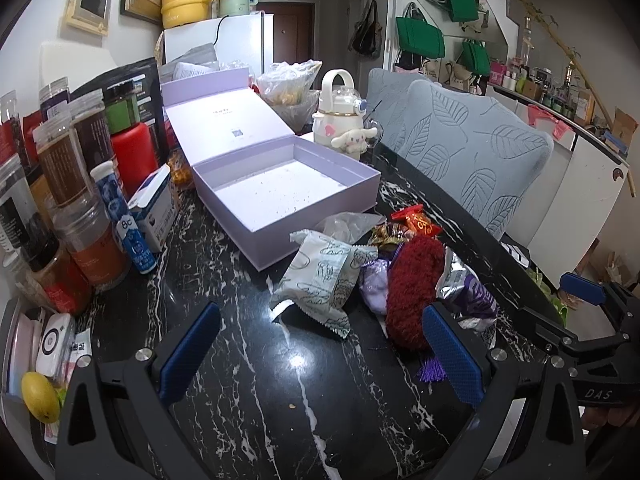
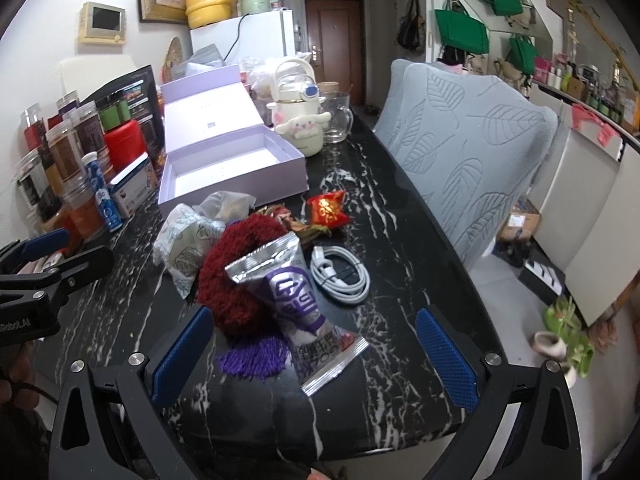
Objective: Organize soft objects
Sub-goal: 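Grasp the silver-purple snack packet with the right gripper while the left grasps the white pouch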
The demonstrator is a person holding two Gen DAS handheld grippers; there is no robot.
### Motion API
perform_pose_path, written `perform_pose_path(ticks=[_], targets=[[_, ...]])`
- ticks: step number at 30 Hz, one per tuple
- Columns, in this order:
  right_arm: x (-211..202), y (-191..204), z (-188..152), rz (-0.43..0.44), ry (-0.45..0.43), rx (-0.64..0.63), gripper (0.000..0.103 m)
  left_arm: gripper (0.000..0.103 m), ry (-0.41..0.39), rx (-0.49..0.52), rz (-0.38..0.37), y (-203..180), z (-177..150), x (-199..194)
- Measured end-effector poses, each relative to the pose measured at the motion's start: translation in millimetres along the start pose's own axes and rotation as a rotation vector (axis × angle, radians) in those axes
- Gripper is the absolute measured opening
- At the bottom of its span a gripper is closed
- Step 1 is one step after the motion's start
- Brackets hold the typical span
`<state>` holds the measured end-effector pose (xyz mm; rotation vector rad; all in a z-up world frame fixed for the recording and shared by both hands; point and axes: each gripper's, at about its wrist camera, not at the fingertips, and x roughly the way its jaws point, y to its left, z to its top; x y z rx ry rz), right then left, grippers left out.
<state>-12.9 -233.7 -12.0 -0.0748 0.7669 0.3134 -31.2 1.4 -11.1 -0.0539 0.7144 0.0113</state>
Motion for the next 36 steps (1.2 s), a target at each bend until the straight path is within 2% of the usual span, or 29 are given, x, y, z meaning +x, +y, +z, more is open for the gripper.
perform_pose_path(ticks=[6, 11, 22, 24, 30, 33, 35, 36], targets=[[11.8, -1.7, -3.3, 0.027, 0.024, 0.000, 0.103, 0.103, 0.042, -0.026, -0.037, 4.7, -5.9, 12.7], [27.9, -3.3, -5.7, 0.030, 0.054, -0.008, 0.102, 0.103, 0.069, -0.036, -0.019, 9.4, -8.2, 27.2], [73.0, -12.6, -7.7, 0.058, 0.167, -0.012, 0.084, 0.103, 0.146, -0.053, -0.033, 20.0, -3.9, 69.8], [80.1, -15.8, -7.4, 0.075, 0.192, -0.005, 0.079, 0.103, 0.150, -0.043, -0.035, 19.4, -0.6, 77.0], [97.0, -16.6, -7.7, 0.135, 0.255, -0.014, 0.074, 0.103, 0.156, -0.012, -0.067, 16.7, 9.4, 98.7], [99.5, -15.1, -7.0, 0.145, 0.259, -0.035, 0.064, 0.103, 0.162, -0.001, -0.091, 16.9, 14.4, 111.0], [100.2, -15.7, -5.7, 0.153, 0.257, -0.037, 0.048, 0.103, 0.168, 0.000, -0.112, 16.5, 15.7, 117.1], [101.2, -16.5, -4.6, 0.152, 0.259, -0.033, 0.044, 0.103, 0.173, 0.000, -0.124, 16.8, 16.1, 121.4]])
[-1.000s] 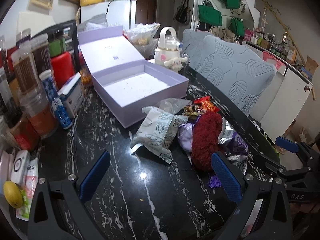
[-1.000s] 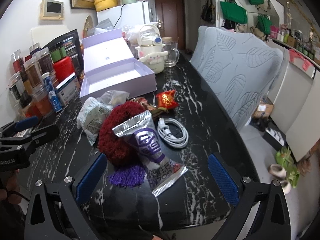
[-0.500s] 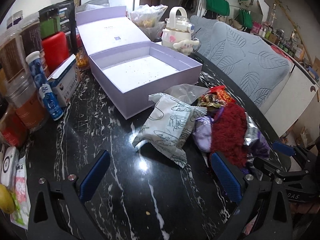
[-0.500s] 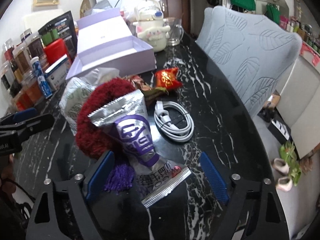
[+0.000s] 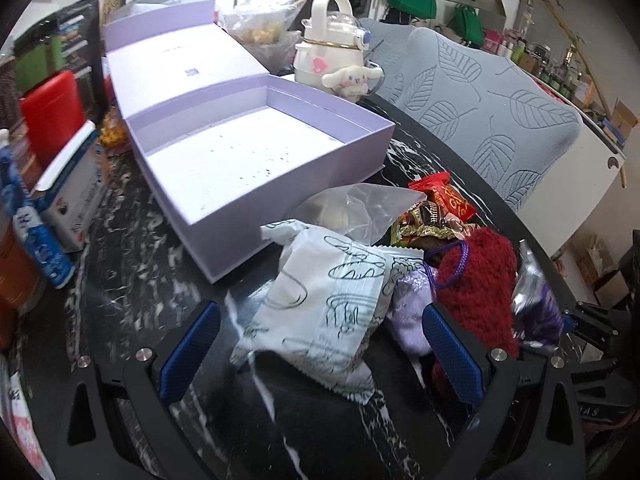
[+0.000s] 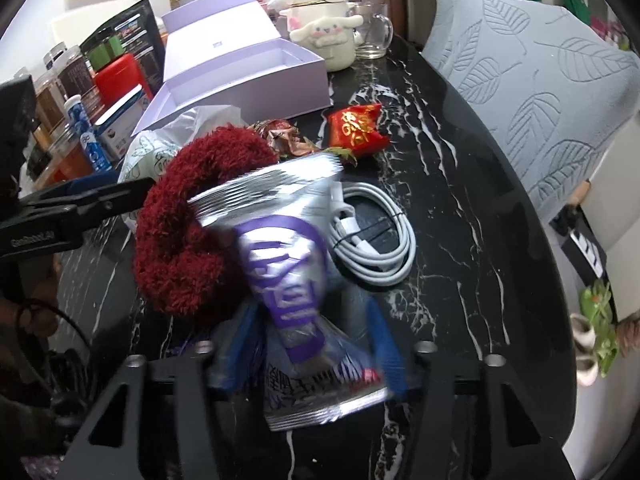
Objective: Organize soft objects
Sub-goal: 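Grasp the silver-purple snack packet with the right gripper while the left grasps the white pouch, then carry the snack packet and white pouch in both grippers over the lavender box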
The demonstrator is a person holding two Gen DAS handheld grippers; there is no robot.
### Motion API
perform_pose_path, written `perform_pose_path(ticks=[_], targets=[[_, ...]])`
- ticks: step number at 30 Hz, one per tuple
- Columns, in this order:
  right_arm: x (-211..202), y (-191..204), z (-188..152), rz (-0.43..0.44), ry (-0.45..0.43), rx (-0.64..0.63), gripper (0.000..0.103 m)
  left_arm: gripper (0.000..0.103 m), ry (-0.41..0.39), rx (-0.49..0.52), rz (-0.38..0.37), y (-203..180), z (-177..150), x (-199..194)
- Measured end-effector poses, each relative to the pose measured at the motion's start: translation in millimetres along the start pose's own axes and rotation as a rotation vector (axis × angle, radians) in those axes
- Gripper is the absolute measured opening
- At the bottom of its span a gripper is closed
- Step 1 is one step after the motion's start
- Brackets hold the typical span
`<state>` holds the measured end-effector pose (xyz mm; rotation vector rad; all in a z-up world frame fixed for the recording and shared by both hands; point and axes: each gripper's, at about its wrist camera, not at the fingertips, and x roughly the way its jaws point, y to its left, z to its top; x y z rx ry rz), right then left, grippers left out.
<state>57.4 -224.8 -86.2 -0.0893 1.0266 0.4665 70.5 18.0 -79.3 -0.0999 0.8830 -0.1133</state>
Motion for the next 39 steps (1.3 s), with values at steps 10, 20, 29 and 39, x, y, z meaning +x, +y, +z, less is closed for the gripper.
perform_pose_path(ticks=[10, 20, 29, 39], targets=[[0.6, -7.9, 2.7, -0.009, -0.005, 0.030, 0.030, 0.065, 0.029, -0.017, -0.050, 5.5, -1.7, 17.6], [-11.4, -7.1, 2.0, -0.008, -0.052, 0.039, 0.029, 0.055, 0.026, -0.043, -0.084, 6.9, -8.7, 6.3], [-24.2, 0.4, -2.0, 0.002, -0.091, 0.023, 0.029, 0.055, -0.010, -0.062, -0.089, 5.7, -19.5, -20.7], [-37.5, 20.1, -9.0, 0.039, -0.124, -0.031, 0.029, 0.055, -0.063, -0.085, -0.086, 7.4, -34.5, -56.5]])
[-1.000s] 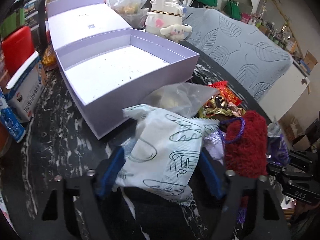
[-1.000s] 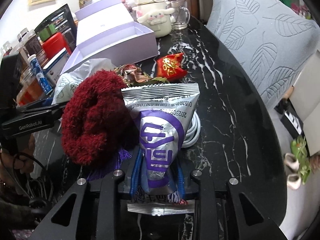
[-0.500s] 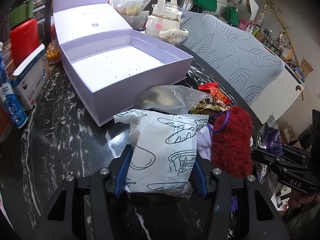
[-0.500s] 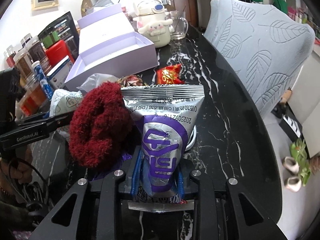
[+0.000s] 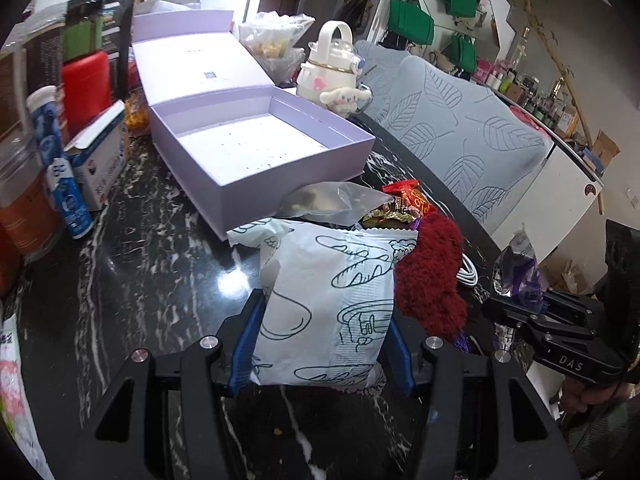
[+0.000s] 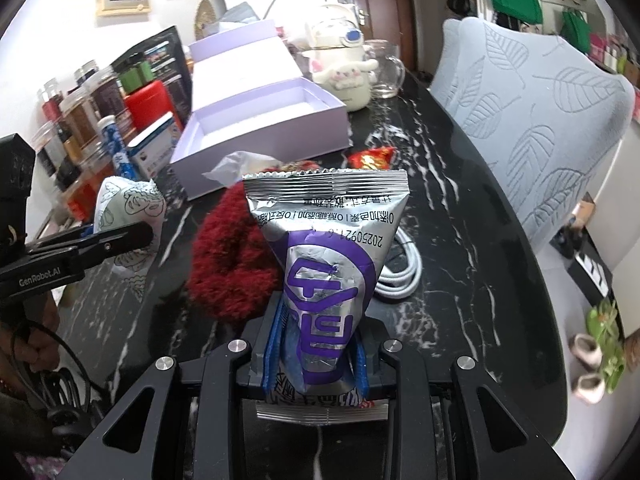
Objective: Organize soft objects
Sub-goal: 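Carry the snack packet and white pouch in both grippers over the lavender box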
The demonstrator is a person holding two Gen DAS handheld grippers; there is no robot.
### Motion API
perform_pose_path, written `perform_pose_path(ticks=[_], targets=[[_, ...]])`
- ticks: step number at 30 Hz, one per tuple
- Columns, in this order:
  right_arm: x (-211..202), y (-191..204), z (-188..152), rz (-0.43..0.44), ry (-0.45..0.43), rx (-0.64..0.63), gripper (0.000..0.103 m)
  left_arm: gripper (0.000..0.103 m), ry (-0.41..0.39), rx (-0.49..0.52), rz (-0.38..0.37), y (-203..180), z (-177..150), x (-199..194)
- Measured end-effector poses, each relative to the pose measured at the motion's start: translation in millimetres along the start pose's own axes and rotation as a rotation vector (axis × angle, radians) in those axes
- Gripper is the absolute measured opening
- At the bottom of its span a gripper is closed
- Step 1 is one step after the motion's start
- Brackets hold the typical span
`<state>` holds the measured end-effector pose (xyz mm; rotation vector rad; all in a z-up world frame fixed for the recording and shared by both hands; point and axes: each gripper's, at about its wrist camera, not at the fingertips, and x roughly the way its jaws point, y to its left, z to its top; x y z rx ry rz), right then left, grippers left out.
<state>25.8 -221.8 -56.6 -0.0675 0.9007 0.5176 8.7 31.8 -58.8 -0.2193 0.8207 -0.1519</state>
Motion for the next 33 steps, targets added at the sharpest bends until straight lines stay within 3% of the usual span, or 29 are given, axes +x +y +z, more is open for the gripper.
perform_pose_path(ticks=[14, 33], targets=[[-8.9, 37.0, 20.0, 0.100, -0.059, -0.116, 0.029, 0.055, -0.128, -0.025, 0.074, 10.3, 9.5, -50.5], [-17.0, 77.5, 108.7, 0.172, -0.215, -0.305, 0.029, 0.055, -0.284, 0.053, 0.152, 21.3, 82.9, -80.2]])
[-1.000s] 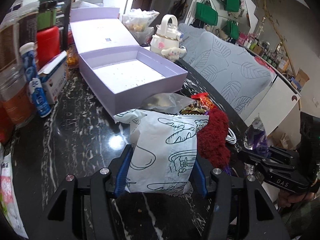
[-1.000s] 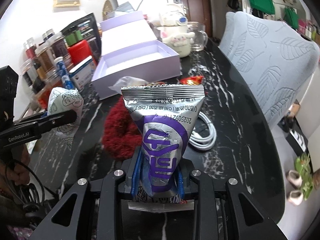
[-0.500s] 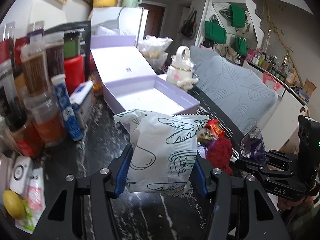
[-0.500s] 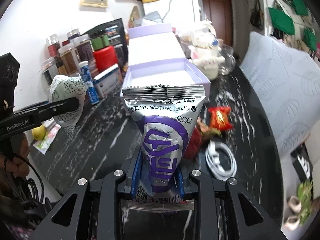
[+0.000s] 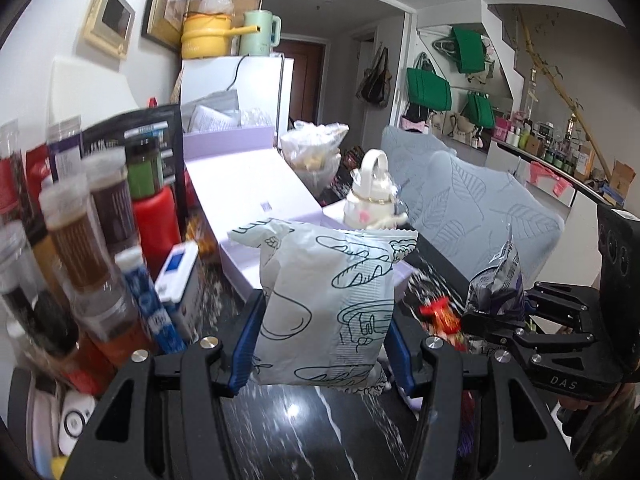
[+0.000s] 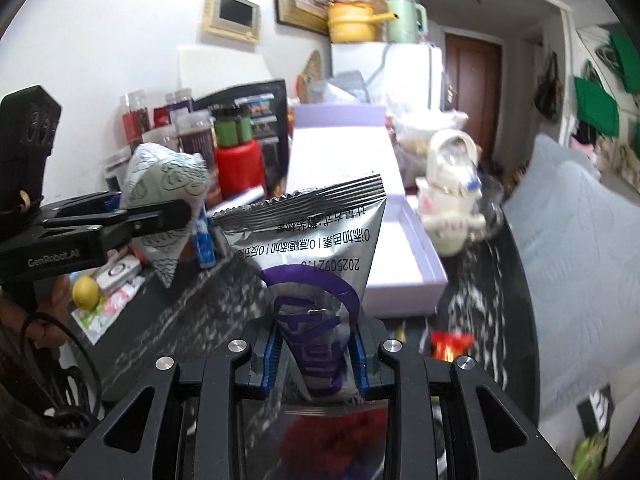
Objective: Organize soft objects
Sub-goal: 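Carry the snack packet and white pouch in both grippers over the lavender box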
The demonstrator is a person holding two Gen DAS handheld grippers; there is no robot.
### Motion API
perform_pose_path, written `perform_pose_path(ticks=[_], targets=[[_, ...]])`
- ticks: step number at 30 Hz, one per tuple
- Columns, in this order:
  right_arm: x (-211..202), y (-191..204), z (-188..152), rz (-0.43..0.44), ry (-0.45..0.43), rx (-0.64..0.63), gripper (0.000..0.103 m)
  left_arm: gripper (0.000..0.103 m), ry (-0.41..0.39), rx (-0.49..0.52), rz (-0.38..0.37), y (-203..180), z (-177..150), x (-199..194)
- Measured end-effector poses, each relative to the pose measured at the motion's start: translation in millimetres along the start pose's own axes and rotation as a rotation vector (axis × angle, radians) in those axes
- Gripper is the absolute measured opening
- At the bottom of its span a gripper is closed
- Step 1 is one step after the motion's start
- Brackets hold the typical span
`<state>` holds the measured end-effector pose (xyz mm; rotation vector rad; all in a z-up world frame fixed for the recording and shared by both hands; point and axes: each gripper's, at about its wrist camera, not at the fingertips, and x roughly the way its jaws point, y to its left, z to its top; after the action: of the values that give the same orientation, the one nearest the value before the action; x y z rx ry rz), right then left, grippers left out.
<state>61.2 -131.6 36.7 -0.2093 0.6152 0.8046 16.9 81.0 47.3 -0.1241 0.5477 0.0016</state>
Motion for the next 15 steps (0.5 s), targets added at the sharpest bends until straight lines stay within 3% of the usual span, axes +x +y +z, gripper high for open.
perform_pose_path(ticks=[15], targets=[[41.8, -28.5, 79.5, 0.003, -0.085, -0.038, 0.029, 0.055, -0.068, -0.018, 0.061, 18.5, 61.9, 56.6]])
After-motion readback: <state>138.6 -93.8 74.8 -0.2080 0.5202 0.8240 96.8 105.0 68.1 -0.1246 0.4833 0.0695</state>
